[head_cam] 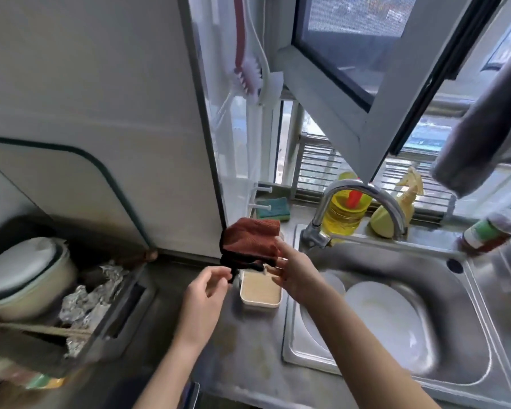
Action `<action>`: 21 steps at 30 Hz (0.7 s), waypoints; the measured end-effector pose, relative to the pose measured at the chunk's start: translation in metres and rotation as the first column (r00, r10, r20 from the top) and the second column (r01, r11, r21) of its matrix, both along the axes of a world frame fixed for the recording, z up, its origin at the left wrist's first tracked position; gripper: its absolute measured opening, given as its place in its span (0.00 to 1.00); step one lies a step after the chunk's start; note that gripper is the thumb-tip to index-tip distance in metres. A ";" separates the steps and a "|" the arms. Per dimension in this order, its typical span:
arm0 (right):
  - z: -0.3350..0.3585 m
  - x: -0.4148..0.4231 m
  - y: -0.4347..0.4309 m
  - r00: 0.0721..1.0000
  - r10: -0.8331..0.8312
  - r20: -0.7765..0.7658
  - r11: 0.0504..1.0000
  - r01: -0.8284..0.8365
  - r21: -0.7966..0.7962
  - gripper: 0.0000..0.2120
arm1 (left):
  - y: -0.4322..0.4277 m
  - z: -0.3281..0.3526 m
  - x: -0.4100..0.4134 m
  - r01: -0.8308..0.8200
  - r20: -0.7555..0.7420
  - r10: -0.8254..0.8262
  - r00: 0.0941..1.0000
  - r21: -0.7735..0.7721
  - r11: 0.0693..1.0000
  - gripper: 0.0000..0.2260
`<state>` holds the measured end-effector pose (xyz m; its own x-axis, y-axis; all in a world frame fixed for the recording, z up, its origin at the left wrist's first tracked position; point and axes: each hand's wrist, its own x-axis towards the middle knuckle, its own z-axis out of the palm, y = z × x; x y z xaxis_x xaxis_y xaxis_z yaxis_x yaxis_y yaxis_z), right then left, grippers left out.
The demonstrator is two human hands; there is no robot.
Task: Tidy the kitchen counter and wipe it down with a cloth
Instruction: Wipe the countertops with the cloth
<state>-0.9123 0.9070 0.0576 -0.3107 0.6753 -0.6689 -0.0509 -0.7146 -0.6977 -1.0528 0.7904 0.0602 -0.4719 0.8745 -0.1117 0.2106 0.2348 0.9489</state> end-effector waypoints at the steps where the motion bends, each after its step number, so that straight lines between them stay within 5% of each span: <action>1: 0.000 -0.003 0.002 1.000 -0.002 0.005 1.000 0.002 -0.001 0.14 | 0.004 0.000 -0.002 0.014 0.005 -0.014 1.000 0.001 1.000 0.11; 5: 0.004 -0.007 0.002 0.997 0.036 0.062 0.999 -0.037 0.029 0.10 | 0.012 0.005 -0.006 0.033 0.022 -0.034 0.999 0.013 0.999 0.11; 8: 0.014 -0.012 0.000 0.985 0.013 0.175 0.980 -0.047 0.195 0.06 | 0.019 0.011 -0.007 0.032 0.030 -0.032 0.999 0.027 0.999 0.11; 13: 0.019 -0.022 -0.007 0.938 -0.159 0.307 0.902 0.012 0.431 0.06 | 0.025 0.022 -0.008 0.062 -0.222 -0.042 0.974 0.086 0.994 0.14; 21: 0.077 -0.022 -0.012 1.000 -0.015 -0.013 0.850 0.019 0.527 0.05 | 0.029 0.061 -0.004 0.212 -0.330 -0.167 0.929 0.104 0.972 0.24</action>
<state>-0.9343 0.8953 0.1349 -0.2997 0.9310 -0.2085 -0.0668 -0.2385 -0.9688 -1.0563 0.8194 0.1209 -0.2867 0.9474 0.1419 0.5332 0.0348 0.8453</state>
